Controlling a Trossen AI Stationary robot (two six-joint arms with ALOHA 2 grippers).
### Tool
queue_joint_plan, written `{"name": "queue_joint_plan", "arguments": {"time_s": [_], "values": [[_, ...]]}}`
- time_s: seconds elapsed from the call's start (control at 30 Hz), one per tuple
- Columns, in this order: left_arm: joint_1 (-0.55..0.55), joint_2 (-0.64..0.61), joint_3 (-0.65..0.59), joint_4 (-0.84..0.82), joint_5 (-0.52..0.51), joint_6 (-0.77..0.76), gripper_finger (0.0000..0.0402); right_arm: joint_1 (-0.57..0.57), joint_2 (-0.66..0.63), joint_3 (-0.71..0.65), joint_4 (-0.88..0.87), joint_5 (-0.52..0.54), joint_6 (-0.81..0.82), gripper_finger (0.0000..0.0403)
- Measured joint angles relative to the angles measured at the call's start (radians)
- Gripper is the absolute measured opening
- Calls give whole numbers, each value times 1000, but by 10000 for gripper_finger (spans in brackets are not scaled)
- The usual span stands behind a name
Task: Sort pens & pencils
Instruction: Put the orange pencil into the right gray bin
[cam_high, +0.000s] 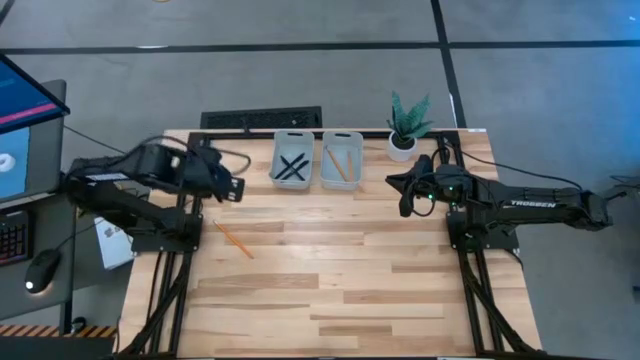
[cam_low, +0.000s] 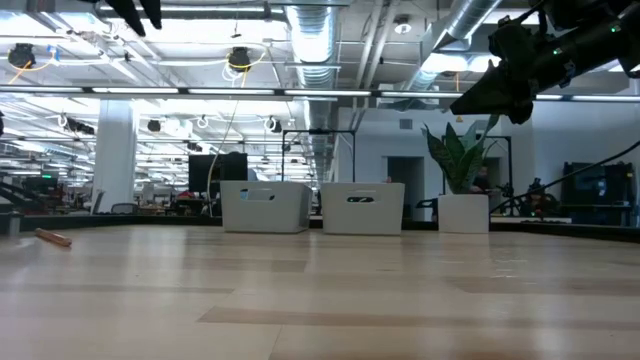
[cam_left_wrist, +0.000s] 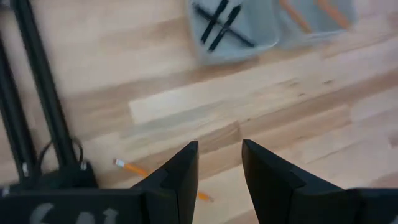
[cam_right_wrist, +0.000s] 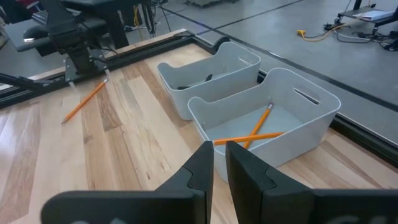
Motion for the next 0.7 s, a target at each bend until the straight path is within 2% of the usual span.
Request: {"name": "queue_joint_plan", "arguments": {"time_s": [0.3,0.4,0.5,0.7], "values": [[-115,18,-224,26,3,-454,114,0,0,0,3,0,0,66],[-128,19,-309,75,36,-590,114,0,0,0,2,0,0,66],[-132,19,-394,157,90,-677,114,0,0,0,2,0,0,66],[-133,19,-556,322,113,-699,114,0,0,0,1,0,0,66]]}}
